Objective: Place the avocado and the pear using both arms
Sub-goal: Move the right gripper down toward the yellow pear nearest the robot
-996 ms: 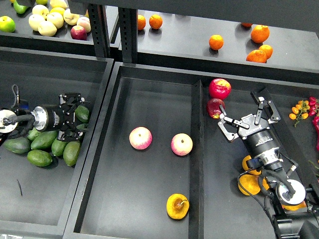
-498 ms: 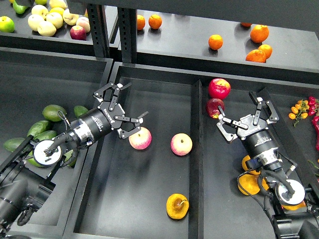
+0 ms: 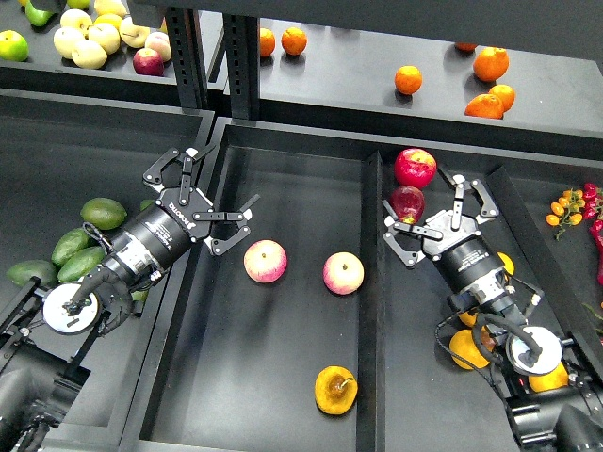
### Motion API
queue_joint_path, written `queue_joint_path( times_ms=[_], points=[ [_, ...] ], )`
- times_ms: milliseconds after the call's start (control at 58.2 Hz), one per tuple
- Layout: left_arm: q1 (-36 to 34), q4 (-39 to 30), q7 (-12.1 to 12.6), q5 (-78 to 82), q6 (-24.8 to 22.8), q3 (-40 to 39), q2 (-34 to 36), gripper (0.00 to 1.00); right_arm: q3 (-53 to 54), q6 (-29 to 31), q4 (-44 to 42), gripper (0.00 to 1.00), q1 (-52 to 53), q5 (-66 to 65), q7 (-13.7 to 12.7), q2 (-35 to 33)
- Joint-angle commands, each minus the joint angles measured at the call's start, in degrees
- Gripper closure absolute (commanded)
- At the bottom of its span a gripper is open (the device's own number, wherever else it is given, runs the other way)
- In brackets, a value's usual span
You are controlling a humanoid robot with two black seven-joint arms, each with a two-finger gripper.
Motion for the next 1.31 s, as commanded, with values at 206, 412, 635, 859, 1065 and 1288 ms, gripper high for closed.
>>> queue_joint_path(
  times_ms=[206,412,635,859,1065,1288],
  points=[
    [0.01,0.68,0.08,-0.02,-0.01,0.32,0.0,0.01,-29.47,0.0,3.31,0.0,14.78,-0.38,-9.1,-17.79],
    [-0.08,0.5,0.17,0.07,0.16,0.41,0.0,0.01,-45.82,0.0,3.84,0.0,20.84,-0.65,-9.1,-21.66],
    [-0.17,0.59,0.17,0.07,0.25,0.41,0.0,0.01,-54.27,0.0,2.7,0.0,21.9,-5.39,-9.1,-21.23],
    [-0.17,0.76,0.25,0.07,0.07,0.41,0.0,0.01,-57.96,0.0,0.85,0.0,21.55,-10.49,-9.1,-19.2],
    [-0.17,0.94,0.25,0.07,0.07,0.67,0.0,0.01,-59.19,0.0,-0.03,0.0,20.5,-10.4,-9.1,-17.18],
    [-0.17,1.03,0.25,0.07,0.07,0.85,0.0,0.01,-60.6,0.0,-1.08,0.0,19.09,-10.67,-9.1,-16.04]
  ],
)
